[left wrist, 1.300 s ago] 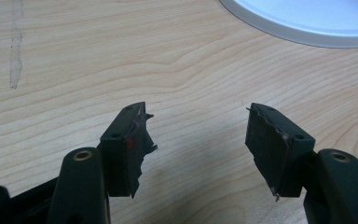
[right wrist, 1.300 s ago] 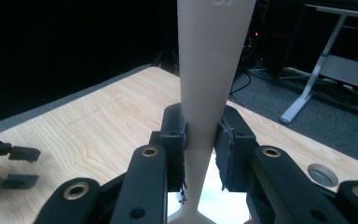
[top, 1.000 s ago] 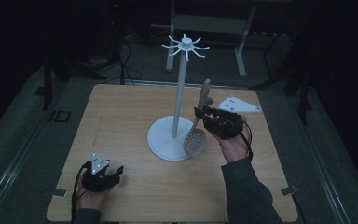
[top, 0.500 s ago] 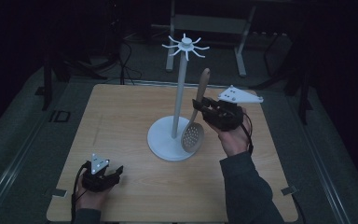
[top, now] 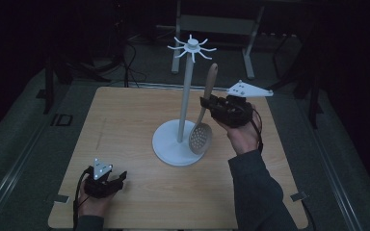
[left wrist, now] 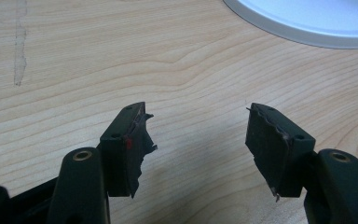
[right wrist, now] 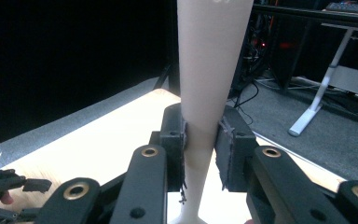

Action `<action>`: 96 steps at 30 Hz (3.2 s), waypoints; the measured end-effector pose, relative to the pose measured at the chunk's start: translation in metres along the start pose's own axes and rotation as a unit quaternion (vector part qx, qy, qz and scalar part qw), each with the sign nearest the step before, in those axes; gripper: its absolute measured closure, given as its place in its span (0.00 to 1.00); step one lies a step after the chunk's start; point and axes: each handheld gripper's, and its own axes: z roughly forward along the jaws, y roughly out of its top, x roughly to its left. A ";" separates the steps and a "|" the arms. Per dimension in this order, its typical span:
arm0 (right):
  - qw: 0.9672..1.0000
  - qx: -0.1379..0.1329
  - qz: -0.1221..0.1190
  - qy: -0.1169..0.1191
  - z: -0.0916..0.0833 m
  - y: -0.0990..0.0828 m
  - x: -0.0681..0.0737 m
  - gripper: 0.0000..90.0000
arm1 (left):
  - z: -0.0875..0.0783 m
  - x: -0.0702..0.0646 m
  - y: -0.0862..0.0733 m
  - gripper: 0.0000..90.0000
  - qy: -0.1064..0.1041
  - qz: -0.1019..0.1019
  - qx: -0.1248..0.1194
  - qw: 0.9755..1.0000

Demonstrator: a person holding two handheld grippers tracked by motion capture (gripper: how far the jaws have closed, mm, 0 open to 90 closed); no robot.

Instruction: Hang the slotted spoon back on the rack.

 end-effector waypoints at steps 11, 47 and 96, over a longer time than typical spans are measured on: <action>1.000 0.000 0.002 0.000 0.003 0.015 -0.004 0.83 | -0.001 0.000 -0.001 0.43 0.001 0.003 0.002 1.000; 0.999 0.040 0.007 0.013 0.022 0.024 -0.008 0.83 | -0.001 0.001 -0.001 0.43 0.000 0.001 0.001 1.000; 0.999 0.050 0.006 0.005 0.020 0.016 -0.011 0.51 | -0.001 0.001 -0.001 0.43 0.000 0.001 0.000 1.000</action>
